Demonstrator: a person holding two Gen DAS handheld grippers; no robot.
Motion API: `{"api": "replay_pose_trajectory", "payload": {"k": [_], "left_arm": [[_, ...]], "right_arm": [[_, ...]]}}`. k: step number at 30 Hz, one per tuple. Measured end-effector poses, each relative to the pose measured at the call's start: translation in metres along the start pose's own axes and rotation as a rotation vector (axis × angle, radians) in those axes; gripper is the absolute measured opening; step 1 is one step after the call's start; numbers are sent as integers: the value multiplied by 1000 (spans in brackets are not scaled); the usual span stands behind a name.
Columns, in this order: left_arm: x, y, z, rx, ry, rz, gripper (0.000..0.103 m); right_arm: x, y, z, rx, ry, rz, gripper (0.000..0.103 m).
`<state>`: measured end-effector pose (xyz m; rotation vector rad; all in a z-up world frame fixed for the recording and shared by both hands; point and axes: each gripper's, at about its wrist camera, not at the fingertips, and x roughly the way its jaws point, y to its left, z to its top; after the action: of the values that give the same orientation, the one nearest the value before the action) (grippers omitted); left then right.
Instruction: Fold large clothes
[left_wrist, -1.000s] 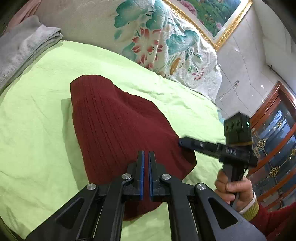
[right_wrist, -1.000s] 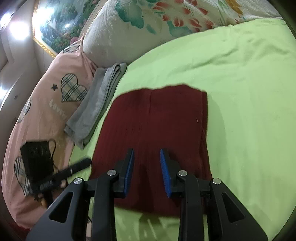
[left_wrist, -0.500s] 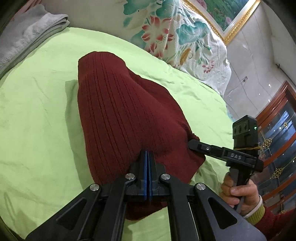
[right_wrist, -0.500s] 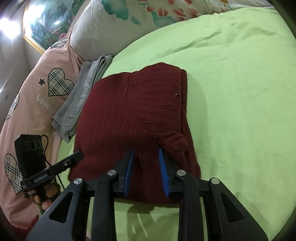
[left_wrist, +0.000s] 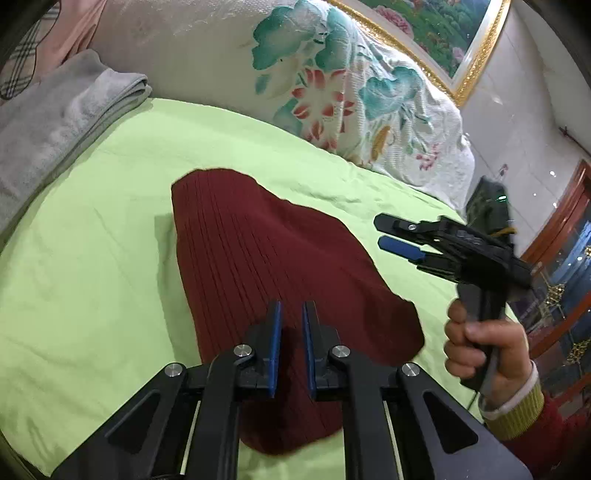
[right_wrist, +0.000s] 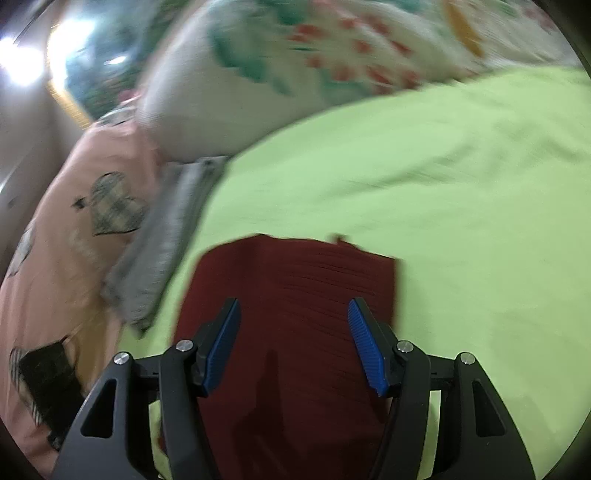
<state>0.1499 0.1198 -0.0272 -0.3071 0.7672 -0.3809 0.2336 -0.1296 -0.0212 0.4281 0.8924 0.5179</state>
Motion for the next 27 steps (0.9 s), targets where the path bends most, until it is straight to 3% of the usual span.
{"api": "replay_pose_trajectory", "payload": {"k": [2,6,8,10,12,13,14,15,19,21,23,24,27], "left_arm": [[10,6,9,-18,15,19,11],[24,17,25,-50,24,40,11],[26,20,32,-57,16,59,11],[27,25,37,-75,4,66,11],[29,30,41,-100,-2,63,11],[32,32,43,-108,2,69,11],[34,32,44,-110,6,78,11],[35,32,44,-108,5,88,11],[38,22,44,-65,6,106,11],[44,21,42,-59,22,112,11],[51,20,42,-57,39,121,11],[54,20,41,-51,43,124,11],[58,16,39,-31,50,139,11]], "right_arm": [[12,11,1,-36,30,15,62],[31,-16,16,0,22,-176,62],[35,-39,22,57,33,-228,62],[45,-54,24,82,79,-251,62],[51,-63,22,97,101,-218,61],[53,-63,21,94,106,-182,45],[55,-61,21,87,111,-158,15],[52,-57,21,77,98,-156,9],[21,-48,30,59,-41,-148,8],[28,-54,28,57,-17,-189,8],[50,-67,23,85,94,-212,12],[52,-70,21,106,109,-220,13],[27,-60,22,113,21,-250,16]]}}
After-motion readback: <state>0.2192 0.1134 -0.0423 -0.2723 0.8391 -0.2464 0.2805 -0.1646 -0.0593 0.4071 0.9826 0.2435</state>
